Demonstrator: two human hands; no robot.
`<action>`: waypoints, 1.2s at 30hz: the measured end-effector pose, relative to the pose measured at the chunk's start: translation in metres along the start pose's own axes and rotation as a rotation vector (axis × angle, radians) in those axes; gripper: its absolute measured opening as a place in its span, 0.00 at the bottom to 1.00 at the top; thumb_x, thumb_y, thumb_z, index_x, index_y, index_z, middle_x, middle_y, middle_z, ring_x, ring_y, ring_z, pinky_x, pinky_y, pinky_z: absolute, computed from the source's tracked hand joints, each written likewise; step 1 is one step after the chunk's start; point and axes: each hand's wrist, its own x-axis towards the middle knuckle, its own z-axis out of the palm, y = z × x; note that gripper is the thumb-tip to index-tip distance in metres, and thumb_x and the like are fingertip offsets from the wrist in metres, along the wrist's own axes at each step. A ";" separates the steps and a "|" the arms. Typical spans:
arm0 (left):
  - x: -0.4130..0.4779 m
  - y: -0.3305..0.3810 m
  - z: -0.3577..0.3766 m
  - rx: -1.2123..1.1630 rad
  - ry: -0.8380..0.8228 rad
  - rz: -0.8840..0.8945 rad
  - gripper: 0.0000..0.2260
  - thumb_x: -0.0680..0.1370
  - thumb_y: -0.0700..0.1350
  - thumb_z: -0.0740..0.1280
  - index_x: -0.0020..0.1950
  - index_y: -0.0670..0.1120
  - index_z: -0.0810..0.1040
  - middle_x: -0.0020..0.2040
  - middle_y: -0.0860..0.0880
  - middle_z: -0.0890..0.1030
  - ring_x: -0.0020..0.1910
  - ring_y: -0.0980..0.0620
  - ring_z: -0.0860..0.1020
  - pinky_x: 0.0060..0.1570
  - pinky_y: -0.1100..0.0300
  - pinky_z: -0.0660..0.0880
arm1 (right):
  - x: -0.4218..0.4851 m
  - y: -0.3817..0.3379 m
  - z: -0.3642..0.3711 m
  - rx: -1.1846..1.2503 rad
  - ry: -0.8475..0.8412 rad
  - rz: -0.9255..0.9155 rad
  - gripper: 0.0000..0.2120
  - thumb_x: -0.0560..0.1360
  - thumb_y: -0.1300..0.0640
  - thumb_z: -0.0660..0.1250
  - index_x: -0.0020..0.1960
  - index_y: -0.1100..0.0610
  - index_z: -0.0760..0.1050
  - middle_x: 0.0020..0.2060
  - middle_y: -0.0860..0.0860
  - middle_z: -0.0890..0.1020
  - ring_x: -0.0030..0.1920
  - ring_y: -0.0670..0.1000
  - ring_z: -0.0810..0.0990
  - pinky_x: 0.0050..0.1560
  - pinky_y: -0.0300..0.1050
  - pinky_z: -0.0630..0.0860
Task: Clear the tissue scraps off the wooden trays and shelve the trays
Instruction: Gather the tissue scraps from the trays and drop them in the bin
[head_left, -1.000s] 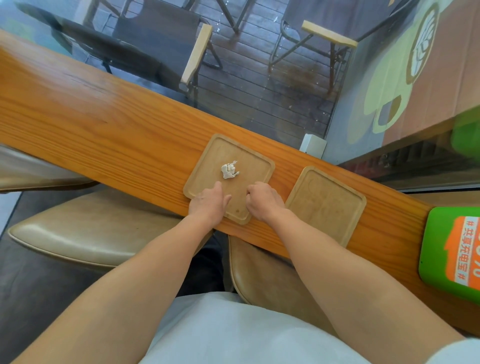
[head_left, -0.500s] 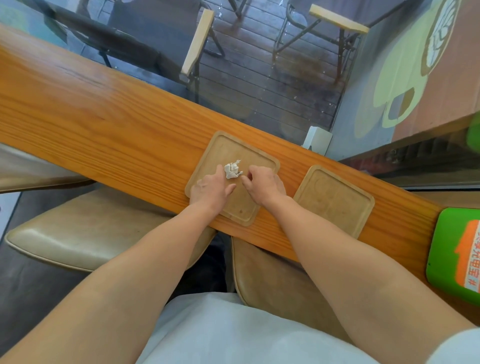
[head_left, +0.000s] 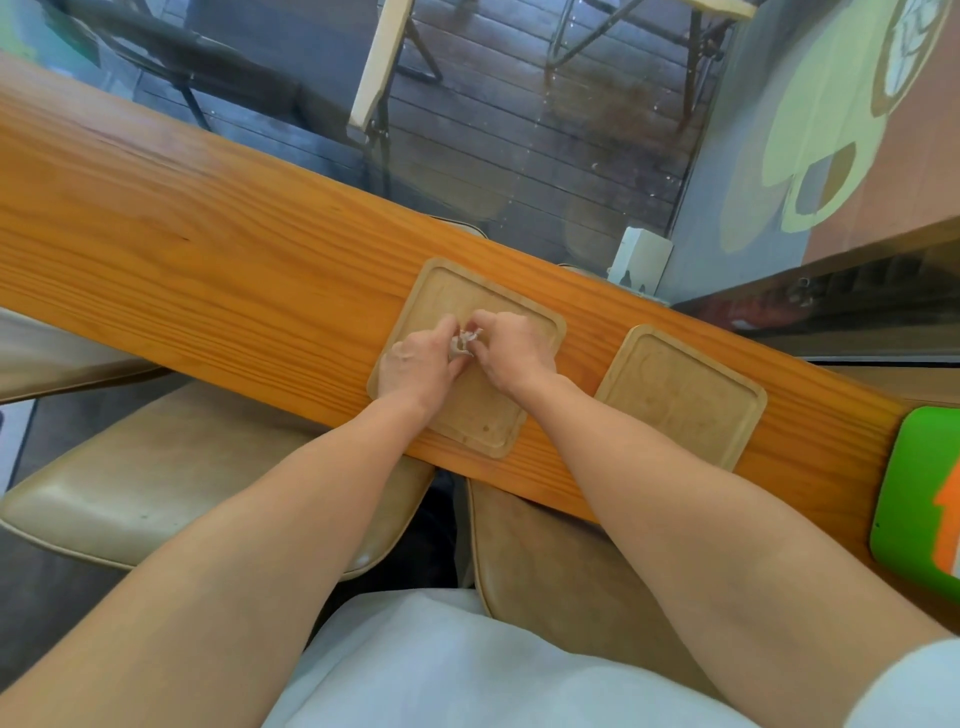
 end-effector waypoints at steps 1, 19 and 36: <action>0.000 -0.001 0.001 -0.004 -0.009 0.006 0.08 0.79 0.53 0.66 0.52 0.51 0.71 0.43 0.46 0.82 0.39 0.44 0.78 0.33 0.55 0.67 | 0.000 0.000 0.001 -0.002 0.006 -0.003 0.04 0.78 0.54 0.63 0.51 0.50 0.76 0.45 0.52 0.80 0.44 0.56 0.78 0.39 0.49 0.74; -0.035 0.018 -0.009 -0.099 -0.124 -0.120 0.08 0.80 0.46 0.60 0.42 0.44 0.71 0.36 0.47 0.73 0.35 0.46 0.74 0.29 0.56 0.66 | -0.043 0.028 -0.021 -0.050 -0.028 0.215 0.06 0.76 0.53 0.59 0.47 0.55 0.69 0.45 0.56 0.76 0.44 0.58 0.76 0.40 0.50 0.73; -0.120 0.083 -0.030 0.136 -0.084 0.211 0.16 0.82 0.55 0.55 0.39 0.49 0.72 0.40 0.48 0.78 0.38 0.47 0.76 0.36 0.54 0.71 | -0.181 0.048 -0.039 -0.185 0.093 0.147 0.15 0.79 0.51 0.53 0.38 0.55 0.71 0.42 0.54 0.78 0.42 0.57 0.77 0.42 0.50 0.75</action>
